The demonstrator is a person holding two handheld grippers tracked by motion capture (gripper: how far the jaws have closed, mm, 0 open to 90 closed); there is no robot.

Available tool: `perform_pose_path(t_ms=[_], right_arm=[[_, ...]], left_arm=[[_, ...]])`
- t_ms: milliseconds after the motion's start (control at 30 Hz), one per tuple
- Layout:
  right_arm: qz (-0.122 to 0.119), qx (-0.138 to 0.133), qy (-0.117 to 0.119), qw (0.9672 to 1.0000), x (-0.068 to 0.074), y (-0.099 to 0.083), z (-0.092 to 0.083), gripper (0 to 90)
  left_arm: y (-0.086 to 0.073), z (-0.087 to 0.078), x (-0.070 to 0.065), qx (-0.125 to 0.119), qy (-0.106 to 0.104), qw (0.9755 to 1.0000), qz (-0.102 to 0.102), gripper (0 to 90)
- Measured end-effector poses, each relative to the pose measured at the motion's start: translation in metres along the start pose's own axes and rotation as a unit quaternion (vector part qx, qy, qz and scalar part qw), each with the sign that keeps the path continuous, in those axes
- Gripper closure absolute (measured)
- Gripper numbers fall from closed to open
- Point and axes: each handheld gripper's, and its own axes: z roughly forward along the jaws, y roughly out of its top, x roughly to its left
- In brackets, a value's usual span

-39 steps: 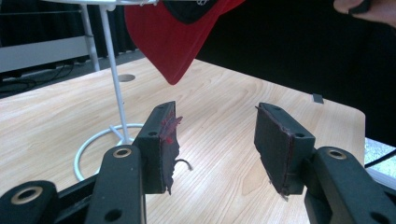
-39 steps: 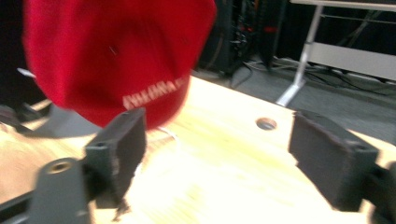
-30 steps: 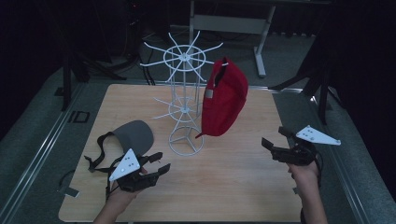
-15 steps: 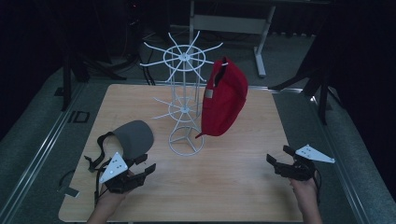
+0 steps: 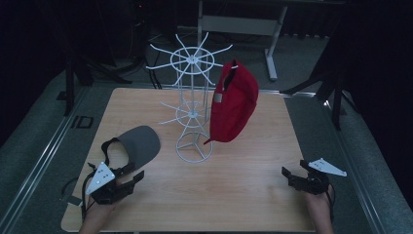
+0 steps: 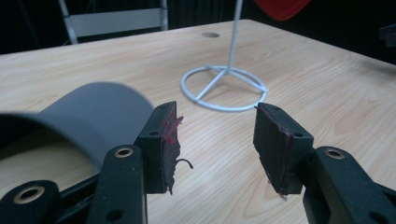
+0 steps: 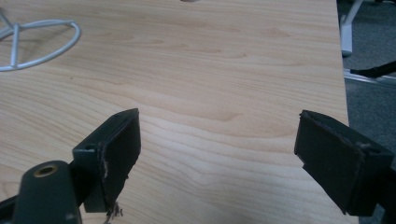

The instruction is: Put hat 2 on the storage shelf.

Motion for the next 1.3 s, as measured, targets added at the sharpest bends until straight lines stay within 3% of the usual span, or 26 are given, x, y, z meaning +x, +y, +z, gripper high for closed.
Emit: perform_pose_path(t_ms=[133,200,267,500,700,867,933,1067,1233,1300], right_arm=[[-0.003,0.001,-0.015,0.9999,-0.001,-0.004,0.001,14.3],[0.005,0.004,-0.032,0.9994,-0.003,-0.009,0.0,14.3],[0.022,0.006,-0.024,0.9995,-0.005,-0.014,0.0,14.3],[0.017,0.017,-0.016,0.9996,-0.004,-0.024,-0.001,14.3],[0.016,0.018,-0.009,0.9997,-0.006,-0.026,-0.002,14.3],[0.015,0.02,-0.003,0.9997,-0.006,-0.027,-0.002,14.3],[0.013,0.021,-0.003,0.9997,-0.005,-0.028,-0.001,14.4],[0.013,0.023,0.001,0.9997,-0.004,-0.029,-0.001,14.4],[0.013,0.021,0.002,0.9997,-0.004,-0.029,-0.001,14.4],[0.012,0.022,0.002,0.9997,-0.004,-0.03,-0.001,14.4]], left_arm=[[-0.004,-0.006,0.006,0.002,0.018,0.9998,-0.001,50.7],[-0.009,-0.012,0.013,0.001,0.042,0.9991,-0.004,50.7],[-0.013,-0.016,0.018,0.007,0.053,0.9985,-0.007,50.8],[-0.019,-0.037,0.04,0.01,0.095,0.9953,-0.017,50.7],[-0.028,-0.062,0.061,0.017,0.109,0.9935,-0.03,47.3],[-0.043,-0.074,0.072,0.032,0.133,0.9893,-0.05,46.4],[-0.048,-0.076,0.072,0.04,0.131,0.9893,-0.05,45.1],[-0.054,-0.073,0.073,0.077,0.145,0.9861,-0.027,44.8],[-0.055,-0.066,0.083,0.091,0.13,0.9867,-0.033,44.7],[-0.055,-0.061,0.086,0.107,0.126,0.9859,-0.027,43.9]])
